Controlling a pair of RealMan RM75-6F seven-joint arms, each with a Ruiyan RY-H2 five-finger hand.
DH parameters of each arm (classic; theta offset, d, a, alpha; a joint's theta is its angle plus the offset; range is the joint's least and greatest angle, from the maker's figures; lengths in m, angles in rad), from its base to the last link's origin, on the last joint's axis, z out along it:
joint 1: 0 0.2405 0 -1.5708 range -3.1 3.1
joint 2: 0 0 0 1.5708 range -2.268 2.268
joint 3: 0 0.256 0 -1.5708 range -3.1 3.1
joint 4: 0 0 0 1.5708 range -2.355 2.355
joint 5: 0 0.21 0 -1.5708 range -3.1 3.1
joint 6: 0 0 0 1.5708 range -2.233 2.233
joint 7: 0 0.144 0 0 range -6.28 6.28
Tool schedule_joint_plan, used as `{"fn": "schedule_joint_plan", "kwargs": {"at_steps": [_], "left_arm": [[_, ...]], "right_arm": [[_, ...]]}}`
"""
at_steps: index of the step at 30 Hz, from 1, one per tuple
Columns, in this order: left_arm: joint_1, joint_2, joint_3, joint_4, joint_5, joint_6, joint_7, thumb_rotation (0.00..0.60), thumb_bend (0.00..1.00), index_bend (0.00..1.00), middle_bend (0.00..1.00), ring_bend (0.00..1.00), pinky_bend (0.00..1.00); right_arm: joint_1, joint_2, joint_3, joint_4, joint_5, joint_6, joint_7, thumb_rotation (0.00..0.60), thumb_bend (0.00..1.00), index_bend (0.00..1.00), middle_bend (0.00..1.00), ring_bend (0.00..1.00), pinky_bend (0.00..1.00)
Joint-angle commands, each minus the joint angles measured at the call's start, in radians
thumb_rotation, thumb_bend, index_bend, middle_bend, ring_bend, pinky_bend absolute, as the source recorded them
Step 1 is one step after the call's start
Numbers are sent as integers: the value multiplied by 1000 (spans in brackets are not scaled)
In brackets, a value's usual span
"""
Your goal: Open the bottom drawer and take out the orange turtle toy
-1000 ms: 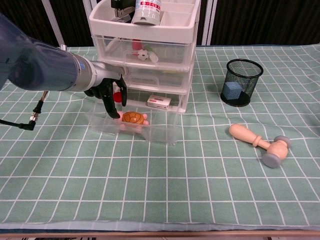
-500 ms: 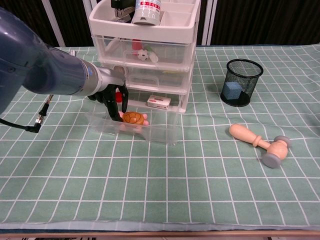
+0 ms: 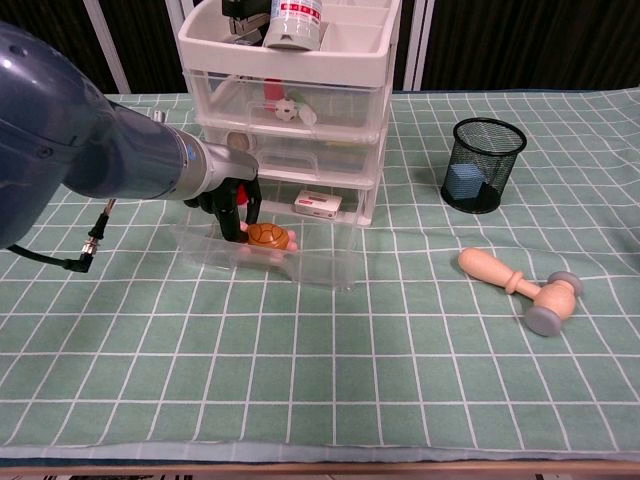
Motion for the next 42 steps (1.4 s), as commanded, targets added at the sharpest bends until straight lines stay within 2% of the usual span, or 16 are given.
{"fn": "schedule_joint_plan", "kwargs": {"at_steps": [1, 11, 15, 22, 25, 31, 33, 38, 42], "left_arm": [[7, 16, -9, -29, 36, 17, -17, 600, 447, 573, 1000, 1000, 1000], [49, 126, -36, -229, 187, 104, -92, 600, 447, 576, 1000, 1000, 1000], [83, 188, -28, -335, 243, 144, -124, 600, 446, 577, 1000, 1000, 1000], [178, 314, 42, -544, 341, 207, -183, 600, 446, 577, 1000, 1000, 1000], [227, 358, 99, -614, 392, 227, -206, 600, 446, 577, 1000, 1000, 1000], [313, 371, 216, -644, 467, 244, -246, 600, 446, 576, 1000, 1000, 1000], [332, 362, 241, -632, 483, 243, -255, 600, 446, 574, 1000, 1000, 1000], [367, 330, 281, -594, 516, 238, -271, 600, 441, 557, 1000, 1000, 1000], [380, 301, 298, -562, 529, 231, -270, 600, 369, 511, 1000, 1000, 1000]], "right_arm": [[0, 0, 0, 0, -1, 1, 0, 600, 95, 0, 96, 0, 184], [-2, 1, -1, 2, -4, 4, 1, 600, 95, 0, 96, 0, 184], [-2, 0, 0, 4, -2, 5, 0, 600, 95, 0, 96, 0, 185], [-2, -2, -1, 4, -5, 7, -5, 600, 95, 0, 96, 0, 185], [-2, -3, -1, 4, -6, 8, -6, 600, 95, 0, 96, 0, 184], [-4, -2, 0, 2, -4, 10, -8, 600, 95, 0, 96, 0, 184], [-4, -2, -1, 3, -5, 11, -9, 600, 94, 0, 96, 0, 184], [-5, -3, -2, 5, -9, 13, -12, 600, 95, 0, 96, 0, 184], [-6, -2, -2, 4, -9, 16, -13, 600, 96, 0, 96, 0, 184]]}}
